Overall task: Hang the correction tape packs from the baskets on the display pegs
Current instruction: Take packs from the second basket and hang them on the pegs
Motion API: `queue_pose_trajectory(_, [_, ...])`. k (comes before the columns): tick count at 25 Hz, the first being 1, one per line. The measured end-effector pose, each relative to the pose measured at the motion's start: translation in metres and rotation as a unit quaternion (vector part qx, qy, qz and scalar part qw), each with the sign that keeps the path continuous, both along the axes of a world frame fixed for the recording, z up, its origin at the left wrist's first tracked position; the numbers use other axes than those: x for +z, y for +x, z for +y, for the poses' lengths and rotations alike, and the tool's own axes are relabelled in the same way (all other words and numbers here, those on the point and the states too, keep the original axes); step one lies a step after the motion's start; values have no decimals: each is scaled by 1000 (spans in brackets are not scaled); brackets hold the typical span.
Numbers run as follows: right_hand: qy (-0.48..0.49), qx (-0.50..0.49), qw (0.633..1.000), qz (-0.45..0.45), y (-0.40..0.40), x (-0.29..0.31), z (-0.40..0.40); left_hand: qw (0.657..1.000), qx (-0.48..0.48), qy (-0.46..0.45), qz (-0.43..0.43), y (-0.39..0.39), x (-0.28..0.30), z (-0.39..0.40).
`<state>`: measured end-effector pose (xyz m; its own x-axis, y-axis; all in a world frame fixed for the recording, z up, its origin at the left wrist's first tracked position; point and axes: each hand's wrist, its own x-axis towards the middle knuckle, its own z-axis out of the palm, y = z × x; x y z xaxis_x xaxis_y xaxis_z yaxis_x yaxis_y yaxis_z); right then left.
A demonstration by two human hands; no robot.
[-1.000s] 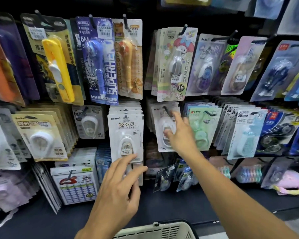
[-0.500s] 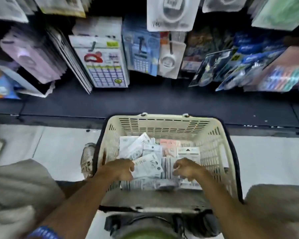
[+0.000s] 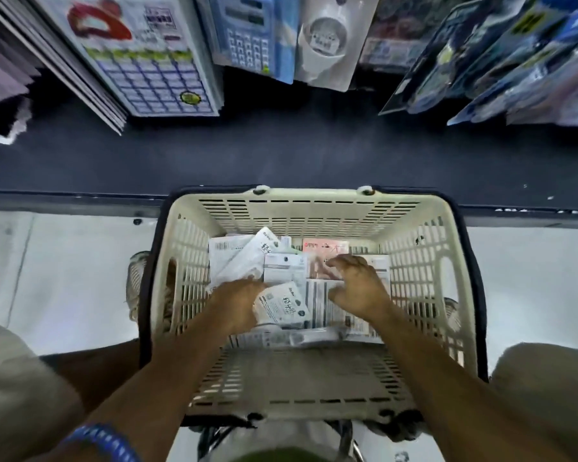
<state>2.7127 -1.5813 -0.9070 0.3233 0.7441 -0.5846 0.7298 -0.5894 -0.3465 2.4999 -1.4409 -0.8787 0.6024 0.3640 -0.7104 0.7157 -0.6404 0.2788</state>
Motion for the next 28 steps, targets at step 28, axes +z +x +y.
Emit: queue_pose_trajectory(28, [-19,-275,917,288,-30,-25,98,789,606,-100,26,23,-42,3])
